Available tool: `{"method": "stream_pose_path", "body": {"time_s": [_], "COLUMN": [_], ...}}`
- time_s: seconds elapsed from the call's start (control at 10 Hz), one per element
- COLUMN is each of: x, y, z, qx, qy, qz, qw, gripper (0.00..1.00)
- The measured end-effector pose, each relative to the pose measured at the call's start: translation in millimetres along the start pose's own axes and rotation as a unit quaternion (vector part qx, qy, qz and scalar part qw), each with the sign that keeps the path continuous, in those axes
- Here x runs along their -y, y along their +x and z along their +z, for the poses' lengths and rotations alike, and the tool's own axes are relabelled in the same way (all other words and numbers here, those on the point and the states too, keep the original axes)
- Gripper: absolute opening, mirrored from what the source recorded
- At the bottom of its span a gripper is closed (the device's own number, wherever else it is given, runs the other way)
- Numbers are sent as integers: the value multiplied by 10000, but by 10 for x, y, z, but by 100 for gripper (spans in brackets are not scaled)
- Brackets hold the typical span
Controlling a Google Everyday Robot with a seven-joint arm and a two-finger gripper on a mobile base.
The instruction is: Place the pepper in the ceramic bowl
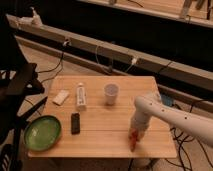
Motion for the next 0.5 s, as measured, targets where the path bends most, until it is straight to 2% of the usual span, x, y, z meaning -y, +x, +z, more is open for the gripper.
{"method": "stream_pose_path", "body": {"time_s": [0.2, 0.4, 0.5], "x": [74, 259, 371], "y": [-63, -190, -244], "z": [-107, -403, -644], "qx": [-253, -604, -844], "qy": [-53, -85, -83], "qz": [34, 21, -6], "qw": [9997, 9981, 9964], "gripper": [0, 0, 0]}}
